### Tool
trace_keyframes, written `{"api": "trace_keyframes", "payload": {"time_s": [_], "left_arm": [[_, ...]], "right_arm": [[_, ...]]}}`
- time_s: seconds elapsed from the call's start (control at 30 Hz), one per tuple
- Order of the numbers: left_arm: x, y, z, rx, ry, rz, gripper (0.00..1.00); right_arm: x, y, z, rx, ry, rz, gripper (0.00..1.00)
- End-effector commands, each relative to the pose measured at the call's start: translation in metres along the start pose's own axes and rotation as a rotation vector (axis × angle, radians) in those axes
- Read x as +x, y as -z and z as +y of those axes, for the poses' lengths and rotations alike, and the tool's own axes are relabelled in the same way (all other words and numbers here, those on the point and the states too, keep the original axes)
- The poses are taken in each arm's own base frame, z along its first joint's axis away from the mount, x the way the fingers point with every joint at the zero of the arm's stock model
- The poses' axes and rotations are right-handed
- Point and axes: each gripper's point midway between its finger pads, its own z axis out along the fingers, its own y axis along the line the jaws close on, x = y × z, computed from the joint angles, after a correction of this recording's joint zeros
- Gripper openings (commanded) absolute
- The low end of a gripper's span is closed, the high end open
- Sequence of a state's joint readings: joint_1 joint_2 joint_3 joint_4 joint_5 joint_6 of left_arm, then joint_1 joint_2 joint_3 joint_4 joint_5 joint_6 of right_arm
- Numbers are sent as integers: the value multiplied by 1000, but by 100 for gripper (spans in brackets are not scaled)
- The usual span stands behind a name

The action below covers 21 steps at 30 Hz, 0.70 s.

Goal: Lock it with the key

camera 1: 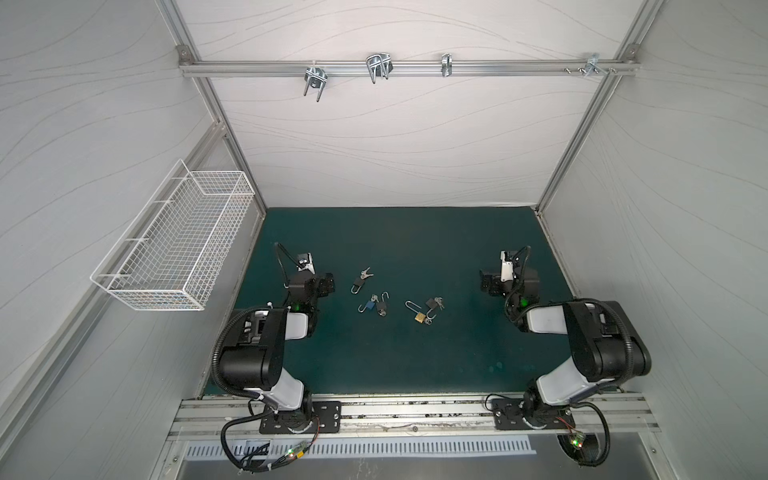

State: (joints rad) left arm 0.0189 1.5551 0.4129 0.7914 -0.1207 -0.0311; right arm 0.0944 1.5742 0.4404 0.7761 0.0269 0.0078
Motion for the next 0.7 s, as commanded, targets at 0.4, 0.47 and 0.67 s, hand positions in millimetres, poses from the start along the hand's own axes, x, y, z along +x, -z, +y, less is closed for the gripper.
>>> {"api": "trace_keyframes", "payload": {"time_s": [0.4, 0.47, 0.67], "left_arm": [[-18, -2, -2, 10, 9, -57, 99], [-18, -2, -1, 10, 9, -57, 99], [-19, 0, -1, -13, -4, -70, 99]], "right_arm": [[-7, -1, -1, -18, 8, -10, 99], [-6, -2, 0, -19, 8, -7, 99], [-7, 0, 0, -22, 9, -13, 99]]}}
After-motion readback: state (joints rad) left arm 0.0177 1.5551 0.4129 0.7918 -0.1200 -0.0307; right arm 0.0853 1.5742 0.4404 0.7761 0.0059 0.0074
